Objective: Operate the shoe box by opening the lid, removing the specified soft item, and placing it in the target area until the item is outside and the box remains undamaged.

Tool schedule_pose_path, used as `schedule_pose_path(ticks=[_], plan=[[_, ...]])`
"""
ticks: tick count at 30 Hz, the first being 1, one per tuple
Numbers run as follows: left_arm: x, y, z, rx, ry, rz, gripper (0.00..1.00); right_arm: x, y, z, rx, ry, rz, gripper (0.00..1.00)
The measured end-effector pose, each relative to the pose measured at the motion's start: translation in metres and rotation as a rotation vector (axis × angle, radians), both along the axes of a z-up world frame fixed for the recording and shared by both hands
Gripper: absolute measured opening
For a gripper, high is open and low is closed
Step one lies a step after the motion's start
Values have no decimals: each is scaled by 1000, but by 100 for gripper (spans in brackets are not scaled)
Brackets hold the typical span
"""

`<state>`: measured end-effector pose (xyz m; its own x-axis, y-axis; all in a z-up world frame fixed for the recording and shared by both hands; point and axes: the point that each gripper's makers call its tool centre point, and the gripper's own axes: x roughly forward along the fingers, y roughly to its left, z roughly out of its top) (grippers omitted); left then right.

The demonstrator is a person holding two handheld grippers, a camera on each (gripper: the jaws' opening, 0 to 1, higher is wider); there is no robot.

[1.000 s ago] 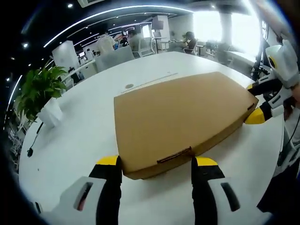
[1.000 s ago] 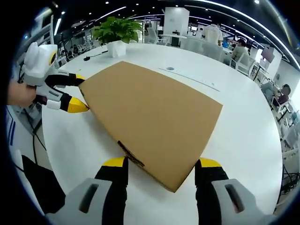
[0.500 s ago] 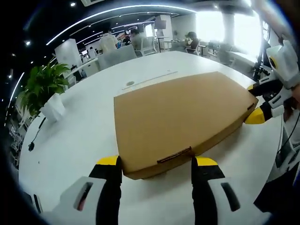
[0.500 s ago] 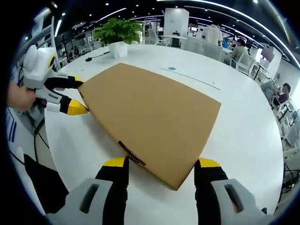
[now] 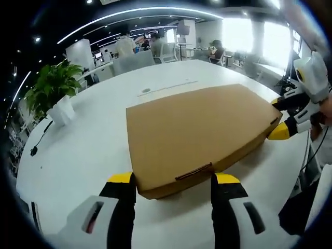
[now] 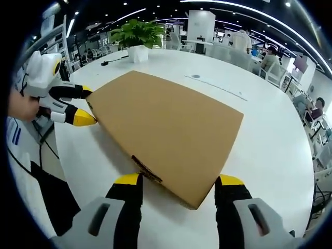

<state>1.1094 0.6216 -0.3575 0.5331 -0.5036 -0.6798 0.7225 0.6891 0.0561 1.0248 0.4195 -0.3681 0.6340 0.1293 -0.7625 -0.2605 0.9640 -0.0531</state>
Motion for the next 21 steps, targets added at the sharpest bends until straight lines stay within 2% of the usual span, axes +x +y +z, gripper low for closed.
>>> schedule_pose_path(ticks=[6,8,14,19,21], plan=[[-10,1,1,-15,-27,10,59,-2,1,-3,-27,-2,20,55],[-11,3,2,-20,-29,15,58,-3,1,-1,-36,16,21,55],[-16,8,5,-44,-8,12,55,-6,3,0,-35,28,32,55],[-23,12,2,-30,-10,9,56,-14,10,-1,-36,29,23,55],[-23,13,4,-26,7,10,55,-16,10,-1,-34,26,22,55]])
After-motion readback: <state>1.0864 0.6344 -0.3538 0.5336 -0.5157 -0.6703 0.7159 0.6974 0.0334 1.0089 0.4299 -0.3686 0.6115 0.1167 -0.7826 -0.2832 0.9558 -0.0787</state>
